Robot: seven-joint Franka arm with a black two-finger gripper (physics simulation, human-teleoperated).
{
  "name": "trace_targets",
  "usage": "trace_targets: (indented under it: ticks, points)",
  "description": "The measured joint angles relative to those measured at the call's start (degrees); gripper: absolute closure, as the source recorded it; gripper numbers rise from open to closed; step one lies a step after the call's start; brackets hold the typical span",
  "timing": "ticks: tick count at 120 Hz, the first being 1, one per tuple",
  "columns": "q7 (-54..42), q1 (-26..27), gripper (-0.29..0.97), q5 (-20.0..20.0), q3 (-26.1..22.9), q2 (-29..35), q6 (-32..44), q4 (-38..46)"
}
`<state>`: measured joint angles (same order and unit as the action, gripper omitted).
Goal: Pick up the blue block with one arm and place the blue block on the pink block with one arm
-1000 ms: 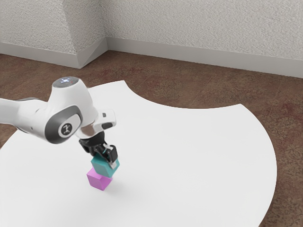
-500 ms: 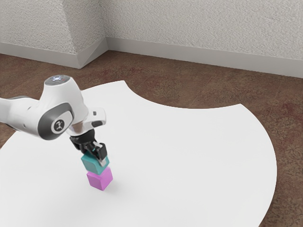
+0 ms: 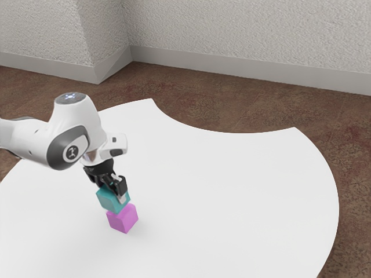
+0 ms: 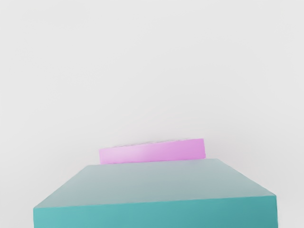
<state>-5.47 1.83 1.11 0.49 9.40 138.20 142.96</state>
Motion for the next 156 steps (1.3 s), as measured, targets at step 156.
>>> trace_targets:
  ticks: [156]
  points:
    - [-4.2,0.0,0.00,1.1,-0.1,6.0,-15.2,-7.8]
